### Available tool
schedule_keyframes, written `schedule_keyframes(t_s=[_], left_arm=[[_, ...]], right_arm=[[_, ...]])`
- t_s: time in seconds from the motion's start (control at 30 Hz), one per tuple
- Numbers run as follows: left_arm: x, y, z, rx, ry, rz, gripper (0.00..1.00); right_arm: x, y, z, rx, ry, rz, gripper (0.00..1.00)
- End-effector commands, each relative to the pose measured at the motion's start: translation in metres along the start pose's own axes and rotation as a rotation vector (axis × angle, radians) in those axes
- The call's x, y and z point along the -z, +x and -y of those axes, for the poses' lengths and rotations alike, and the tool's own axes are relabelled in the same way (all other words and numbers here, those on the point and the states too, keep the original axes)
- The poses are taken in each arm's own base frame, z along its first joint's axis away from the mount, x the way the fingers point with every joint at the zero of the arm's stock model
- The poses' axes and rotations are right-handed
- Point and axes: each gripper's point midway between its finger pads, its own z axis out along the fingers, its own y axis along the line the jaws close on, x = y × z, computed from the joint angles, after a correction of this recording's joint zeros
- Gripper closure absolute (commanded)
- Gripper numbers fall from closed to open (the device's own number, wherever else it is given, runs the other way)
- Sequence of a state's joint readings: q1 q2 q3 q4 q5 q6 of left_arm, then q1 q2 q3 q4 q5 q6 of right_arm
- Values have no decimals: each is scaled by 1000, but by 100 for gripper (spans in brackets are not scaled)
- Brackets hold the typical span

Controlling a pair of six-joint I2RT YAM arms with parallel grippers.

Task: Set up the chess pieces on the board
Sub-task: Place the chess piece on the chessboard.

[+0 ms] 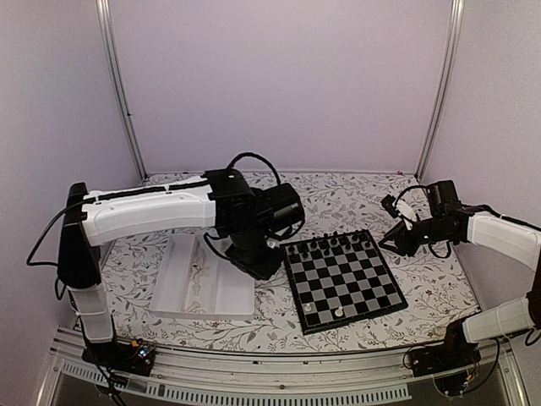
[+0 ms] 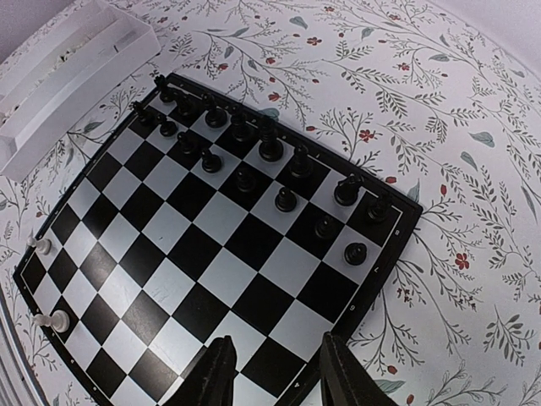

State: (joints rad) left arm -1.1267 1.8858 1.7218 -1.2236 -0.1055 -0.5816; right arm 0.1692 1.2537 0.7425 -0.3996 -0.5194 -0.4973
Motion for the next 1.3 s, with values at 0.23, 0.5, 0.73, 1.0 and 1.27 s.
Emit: schedule_keyframes(t_s=[0.23, 0.5, 0.73, 1.0, 1.27], left_arm=[[-55, -12, 119, -229, 196, -62, 92], [-71, -14, 147, -252, 226, -71, 91], [-76, -4, 147, -254, 207, -117, 91], [-79, 5, 139, -238, 177, -154, 91], [-87, 6, 140, -243, 175, -160, 91]], right_arm=[[5, -6, -2, 13, -7, 18, 63], [7, -8, -3, 20, -5, 28, 63], [8, -8, -4, 22, -7, 31, 63], [8, -9, -4, 25, -8, 33, 63], [8, -9, -4, 27, -8, 34, 63]])
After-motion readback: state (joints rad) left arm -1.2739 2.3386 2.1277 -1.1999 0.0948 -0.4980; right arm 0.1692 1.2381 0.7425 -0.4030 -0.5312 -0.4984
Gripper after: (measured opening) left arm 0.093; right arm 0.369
